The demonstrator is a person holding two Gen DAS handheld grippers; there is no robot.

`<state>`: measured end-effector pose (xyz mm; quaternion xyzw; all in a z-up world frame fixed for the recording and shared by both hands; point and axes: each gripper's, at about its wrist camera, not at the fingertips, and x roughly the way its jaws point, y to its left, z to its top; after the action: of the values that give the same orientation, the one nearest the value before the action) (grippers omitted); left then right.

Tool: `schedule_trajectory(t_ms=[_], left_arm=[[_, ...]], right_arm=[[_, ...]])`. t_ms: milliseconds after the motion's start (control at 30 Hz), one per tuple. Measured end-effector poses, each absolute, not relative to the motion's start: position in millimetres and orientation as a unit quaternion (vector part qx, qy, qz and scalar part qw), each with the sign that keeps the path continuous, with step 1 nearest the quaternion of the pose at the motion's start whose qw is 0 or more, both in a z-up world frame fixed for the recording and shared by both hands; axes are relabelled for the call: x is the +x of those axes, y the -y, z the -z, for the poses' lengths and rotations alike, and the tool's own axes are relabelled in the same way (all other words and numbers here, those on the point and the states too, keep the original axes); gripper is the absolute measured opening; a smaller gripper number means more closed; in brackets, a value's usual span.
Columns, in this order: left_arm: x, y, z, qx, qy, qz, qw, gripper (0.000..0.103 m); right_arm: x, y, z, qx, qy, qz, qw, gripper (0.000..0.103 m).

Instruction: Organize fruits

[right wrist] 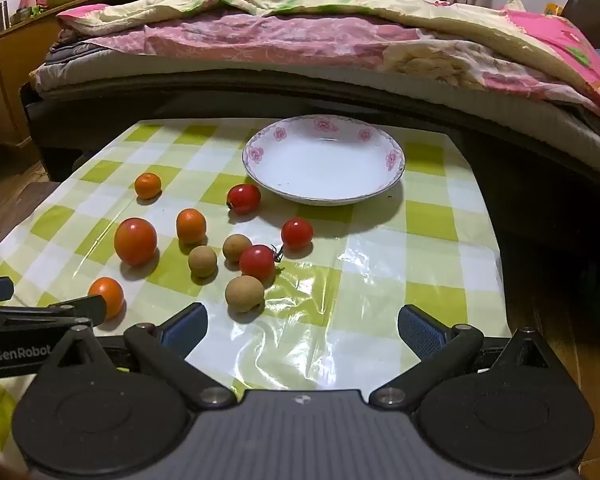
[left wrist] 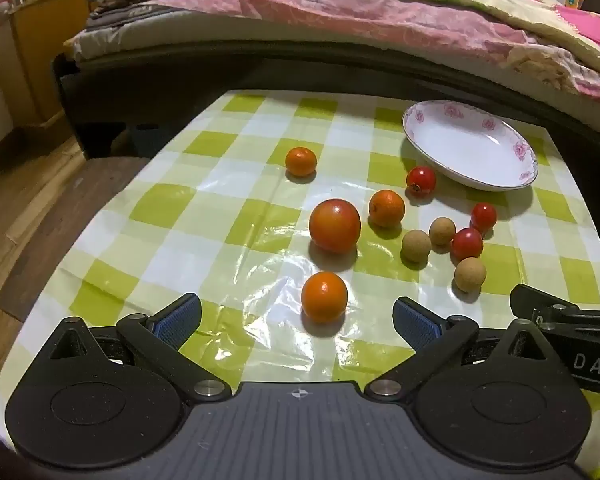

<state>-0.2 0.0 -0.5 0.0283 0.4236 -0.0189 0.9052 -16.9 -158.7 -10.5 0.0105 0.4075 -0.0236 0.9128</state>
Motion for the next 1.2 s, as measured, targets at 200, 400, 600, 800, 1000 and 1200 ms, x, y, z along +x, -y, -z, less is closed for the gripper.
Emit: schedule_trajectory(t_ms=[200, 400, 600, 800, 1000, 1200], left_arm=[[3, 4, 7, 0.029, -0.438, 0.020, 0.898, 0.103], [5, 0, 6, 0.021, -0.451, 0.021, 0.892, 0.102], [5, 0, 8, 0.019, -0.455, 0.022, 0.890, 0.101], [7, 0, 8, 0.014, -0.458, 0.021, 0.889, 0.101], [7, 1, 10, 0.015, -0.460, 0.022, 0.888, 0.101], [7, 3, 12, 0.016, -0.462, 0.021, 0.886, 0.101]], right_arm=[[-14, 158, 10, 0.005, -0.408, 0.025, 0.913, 0.103], [-17, 160, 20, 0.003, -0.408, 0.025, 0.913, 0.103], [-15, 159, 18, -0.001, -0.412, 0.027, 0.911, 0.103], [-14, 158, 19, -0.005, -0.417, 0.027, 0.908, 0.103], [-13, 161, 20, -0.001, -0.421, 0.030, 0.907, 0.103], [-12, 161, 21, 0.000, -0.424, 0.030, 0.905, 0.103]])
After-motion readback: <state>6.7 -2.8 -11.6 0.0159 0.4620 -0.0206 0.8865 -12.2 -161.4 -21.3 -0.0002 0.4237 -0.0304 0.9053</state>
